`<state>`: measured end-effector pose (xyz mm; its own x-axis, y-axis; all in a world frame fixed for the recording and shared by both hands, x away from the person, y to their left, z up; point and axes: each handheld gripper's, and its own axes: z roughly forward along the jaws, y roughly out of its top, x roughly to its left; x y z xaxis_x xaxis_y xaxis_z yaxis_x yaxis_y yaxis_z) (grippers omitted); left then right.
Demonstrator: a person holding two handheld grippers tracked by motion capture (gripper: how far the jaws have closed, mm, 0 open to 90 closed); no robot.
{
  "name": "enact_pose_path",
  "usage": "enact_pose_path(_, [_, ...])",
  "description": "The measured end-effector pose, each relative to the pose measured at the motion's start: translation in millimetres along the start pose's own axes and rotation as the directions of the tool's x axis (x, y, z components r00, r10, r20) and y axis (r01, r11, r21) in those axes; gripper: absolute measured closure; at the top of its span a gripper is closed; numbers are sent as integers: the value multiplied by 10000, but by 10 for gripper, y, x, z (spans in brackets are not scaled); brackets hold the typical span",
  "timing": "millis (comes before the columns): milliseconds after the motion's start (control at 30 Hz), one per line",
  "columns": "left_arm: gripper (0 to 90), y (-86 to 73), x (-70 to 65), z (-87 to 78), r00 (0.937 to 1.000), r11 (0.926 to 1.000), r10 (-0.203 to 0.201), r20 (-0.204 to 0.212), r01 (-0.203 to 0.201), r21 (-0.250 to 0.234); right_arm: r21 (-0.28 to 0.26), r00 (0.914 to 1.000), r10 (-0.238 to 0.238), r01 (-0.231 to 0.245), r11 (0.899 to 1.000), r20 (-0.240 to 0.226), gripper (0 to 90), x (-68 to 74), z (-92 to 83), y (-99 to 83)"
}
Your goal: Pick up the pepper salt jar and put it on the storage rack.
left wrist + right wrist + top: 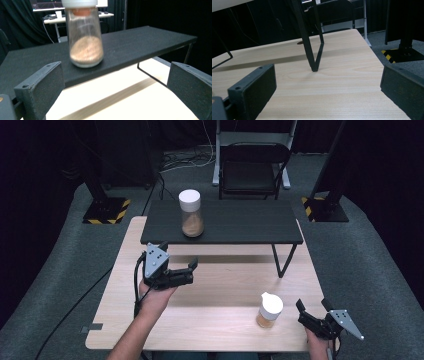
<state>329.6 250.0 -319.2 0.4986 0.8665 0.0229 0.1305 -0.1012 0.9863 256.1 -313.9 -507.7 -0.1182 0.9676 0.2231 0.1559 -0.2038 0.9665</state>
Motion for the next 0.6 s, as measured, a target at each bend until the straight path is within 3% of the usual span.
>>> enact_pose_path(600, [0,-614,102,-124,9972,9980,-575,-475,586,223,28,10000,24,-24,10000,17,0,1,1,5])
